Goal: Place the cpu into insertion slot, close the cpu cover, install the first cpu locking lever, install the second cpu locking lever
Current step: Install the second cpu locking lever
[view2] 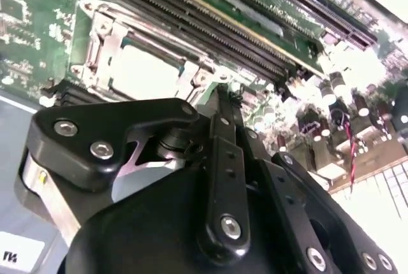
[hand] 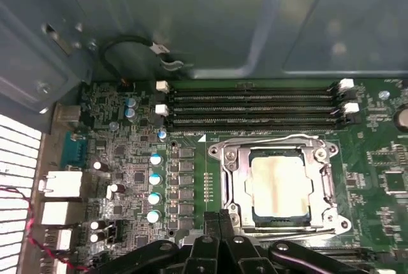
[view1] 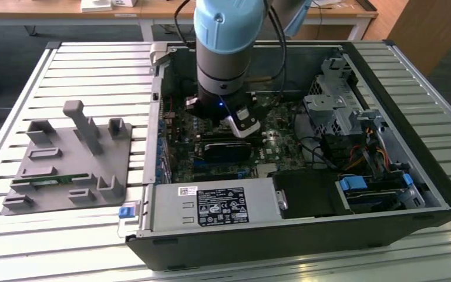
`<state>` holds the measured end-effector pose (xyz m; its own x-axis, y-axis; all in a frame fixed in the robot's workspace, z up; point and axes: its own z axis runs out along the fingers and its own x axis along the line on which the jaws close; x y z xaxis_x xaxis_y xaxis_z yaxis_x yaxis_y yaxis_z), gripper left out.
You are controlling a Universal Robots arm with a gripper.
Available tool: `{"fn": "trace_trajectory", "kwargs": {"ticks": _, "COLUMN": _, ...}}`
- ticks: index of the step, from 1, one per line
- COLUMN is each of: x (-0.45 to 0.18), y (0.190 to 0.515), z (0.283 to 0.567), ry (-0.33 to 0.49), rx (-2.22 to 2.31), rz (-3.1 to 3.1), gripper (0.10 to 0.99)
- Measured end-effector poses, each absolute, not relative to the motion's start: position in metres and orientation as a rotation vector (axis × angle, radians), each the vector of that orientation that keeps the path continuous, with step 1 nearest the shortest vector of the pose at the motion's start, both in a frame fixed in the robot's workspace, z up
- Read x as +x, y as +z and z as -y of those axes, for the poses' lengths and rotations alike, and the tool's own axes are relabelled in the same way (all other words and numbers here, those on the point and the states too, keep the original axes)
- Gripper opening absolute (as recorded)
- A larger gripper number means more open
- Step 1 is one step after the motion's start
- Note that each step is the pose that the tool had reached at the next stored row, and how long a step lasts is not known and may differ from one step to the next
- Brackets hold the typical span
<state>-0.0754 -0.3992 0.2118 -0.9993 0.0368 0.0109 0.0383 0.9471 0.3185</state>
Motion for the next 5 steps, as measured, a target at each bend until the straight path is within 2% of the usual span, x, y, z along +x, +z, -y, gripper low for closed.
{"fn": "trace_trajectory", "kwargs": {"ticks": 5, "x": -0.0750, "y": 0.2135, "z": 0.3992, "ry": -0.511, "rx": -0.060, "rz": 3.094, "gripper": 0.106}}
